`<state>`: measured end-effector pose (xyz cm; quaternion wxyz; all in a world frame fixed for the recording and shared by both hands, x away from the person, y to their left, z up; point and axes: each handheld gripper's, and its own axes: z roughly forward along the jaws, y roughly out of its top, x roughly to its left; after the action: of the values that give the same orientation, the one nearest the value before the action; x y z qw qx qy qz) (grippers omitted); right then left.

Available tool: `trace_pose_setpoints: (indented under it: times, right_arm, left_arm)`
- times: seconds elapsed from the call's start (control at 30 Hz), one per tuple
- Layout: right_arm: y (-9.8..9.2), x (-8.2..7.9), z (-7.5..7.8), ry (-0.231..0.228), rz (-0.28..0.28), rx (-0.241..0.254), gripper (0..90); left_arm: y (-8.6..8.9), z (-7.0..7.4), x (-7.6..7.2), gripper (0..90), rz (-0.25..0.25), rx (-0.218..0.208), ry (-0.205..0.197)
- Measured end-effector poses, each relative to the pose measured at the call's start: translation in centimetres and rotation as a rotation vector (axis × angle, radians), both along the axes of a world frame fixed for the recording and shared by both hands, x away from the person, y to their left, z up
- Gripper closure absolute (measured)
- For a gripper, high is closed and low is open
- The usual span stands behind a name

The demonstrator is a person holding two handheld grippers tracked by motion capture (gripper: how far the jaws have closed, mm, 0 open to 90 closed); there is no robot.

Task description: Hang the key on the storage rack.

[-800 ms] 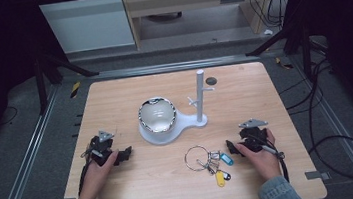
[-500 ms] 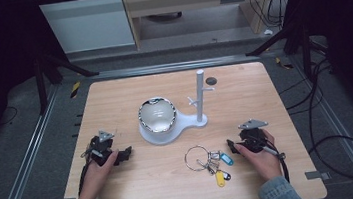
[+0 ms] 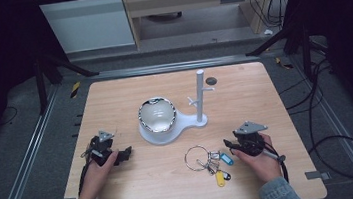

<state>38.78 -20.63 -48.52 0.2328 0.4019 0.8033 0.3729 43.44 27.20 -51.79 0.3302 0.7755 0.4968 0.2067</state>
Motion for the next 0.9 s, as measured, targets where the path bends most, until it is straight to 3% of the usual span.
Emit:
trace_pose_setpoints:
  times: [0.17, 0.37, 0.6, 0.9]
  right_arm:
    - [1.0, -0.3, 0.3, -0.012, 0.084, 0.011, 70.6]
    - [2.2, -0.6, 0.2, 0.0, 0.164, -0.001, 82.5]
    - [3.0, -0.9, -0.1, 0.022, 0.227, -0.012, 80.0]
    - [3.5, -0.8, -0.8, 0.06, 0.247, -0.033, 71.2]
  left_arm:
    - [0.0, 0.0, 0.0, 0.0, 0.001, 0.0, 0.0]
    - [0.0, 0.0, 0.0, 0.0, 0.001, 0.0, 0.0]
    - [0.0, 0.0, 0.0, 0.0, 0.0, 0.0, 0.0]
    - [0.0, 0.0, 0.0, 0.0, 0.001, 0.0, 0.0]
